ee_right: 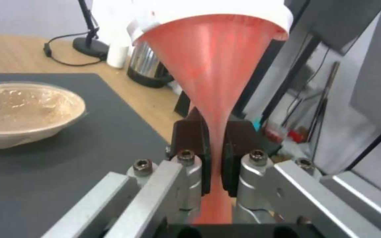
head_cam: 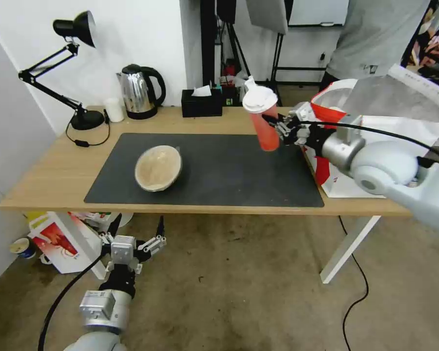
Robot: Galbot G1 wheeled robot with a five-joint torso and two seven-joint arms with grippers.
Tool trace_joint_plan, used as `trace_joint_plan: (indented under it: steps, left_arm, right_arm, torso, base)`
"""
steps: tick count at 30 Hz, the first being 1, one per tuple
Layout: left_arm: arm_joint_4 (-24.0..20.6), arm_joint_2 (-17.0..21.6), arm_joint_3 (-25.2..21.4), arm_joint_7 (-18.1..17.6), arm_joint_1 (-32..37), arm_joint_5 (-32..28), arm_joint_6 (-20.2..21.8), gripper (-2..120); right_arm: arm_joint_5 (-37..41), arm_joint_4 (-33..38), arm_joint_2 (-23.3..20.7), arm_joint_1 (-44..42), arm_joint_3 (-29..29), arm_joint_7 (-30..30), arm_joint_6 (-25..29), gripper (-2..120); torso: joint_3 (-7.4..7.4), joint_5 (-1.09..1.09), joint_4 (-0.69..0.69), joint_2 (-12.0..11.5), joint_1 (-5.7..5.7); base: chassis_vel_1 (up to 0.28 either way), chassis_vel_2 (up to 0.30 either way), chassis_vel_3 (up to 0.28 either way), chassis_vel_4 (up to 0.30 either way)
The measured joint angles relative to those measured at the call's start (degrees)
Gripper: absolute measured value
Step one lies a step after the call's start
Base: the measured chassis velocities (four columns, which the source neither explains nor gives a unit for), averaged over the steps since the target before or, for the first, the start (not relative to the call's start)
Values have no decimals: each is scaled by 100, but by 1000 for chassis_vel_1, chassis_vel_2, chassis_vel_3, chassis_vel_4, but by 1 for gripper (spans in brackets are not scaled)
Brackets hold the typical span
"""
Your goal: Pick up the trash from the table and place it into the takeout bag.
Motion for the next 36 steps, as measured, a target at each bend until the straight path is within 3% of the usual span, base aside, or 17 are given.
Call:
trace_joint_plan:
  steps: [14,36]
  left_arm:
    - [0,0,0,0,0,0,0,100]
    - [0,0,0,0,0,0,0,100]
  right_arm:
    - [310,-88,-519,-86,905,-89,159,3]
    - [337,-844,-456,-205,1639,-185,329,3]
  torso:
    - [0,0,0,0,0]
    - [1,0,0,0,1]
  base:
    - [0,0,0,0]
    - [0,0,0,0]
